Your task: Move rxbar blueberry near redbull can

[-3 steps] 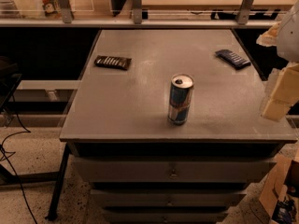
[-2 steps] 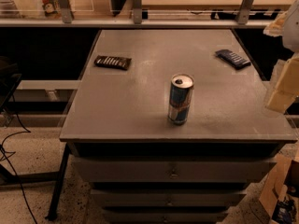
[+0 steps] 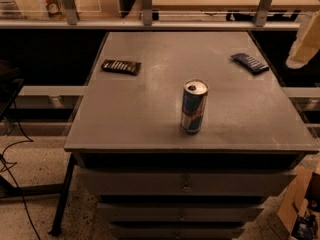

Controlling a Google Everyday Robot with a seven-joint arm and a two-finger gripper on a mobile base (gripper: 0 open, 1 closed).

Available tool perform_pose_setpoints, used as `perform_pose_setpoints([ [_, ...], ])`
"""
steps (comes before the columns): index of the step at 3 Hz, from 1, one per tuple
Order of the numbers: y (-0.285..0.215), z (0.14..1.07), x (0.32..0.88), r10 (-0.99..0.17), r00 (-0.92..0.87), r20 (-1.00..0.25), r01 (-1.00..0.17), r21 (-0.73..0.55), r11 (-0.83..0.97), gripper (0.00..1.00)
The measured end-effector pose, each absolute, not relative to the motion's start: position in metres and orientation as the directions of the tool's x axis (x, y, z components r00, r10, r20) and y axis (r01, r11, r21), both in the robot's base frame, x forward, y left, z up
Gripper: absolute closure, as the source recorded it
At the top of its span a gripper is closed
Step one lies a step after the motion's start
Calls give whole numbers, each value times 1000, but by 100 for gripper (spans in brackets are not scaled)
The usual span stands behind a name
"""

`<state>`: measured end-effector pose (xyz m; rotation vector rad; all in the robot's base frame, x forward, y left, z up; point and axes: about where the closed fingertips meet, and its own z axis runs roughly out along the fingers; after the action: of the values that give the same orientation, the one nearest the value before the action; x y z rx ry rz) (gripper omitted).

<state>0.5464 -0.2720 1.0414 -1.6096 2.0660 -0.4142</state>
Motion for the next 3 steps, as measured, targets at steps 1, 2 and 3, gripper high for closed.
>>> perform_pose_setpoints([
  [1,-283,1051,565,-966,-187,-181,-795,-549,257,0],
  [2,-283,1051,565,-966,-187,-181,-795,-549,257,0],
  [3,-282,1054,567,-964,-169,-204,-778,-573,258,0],
])
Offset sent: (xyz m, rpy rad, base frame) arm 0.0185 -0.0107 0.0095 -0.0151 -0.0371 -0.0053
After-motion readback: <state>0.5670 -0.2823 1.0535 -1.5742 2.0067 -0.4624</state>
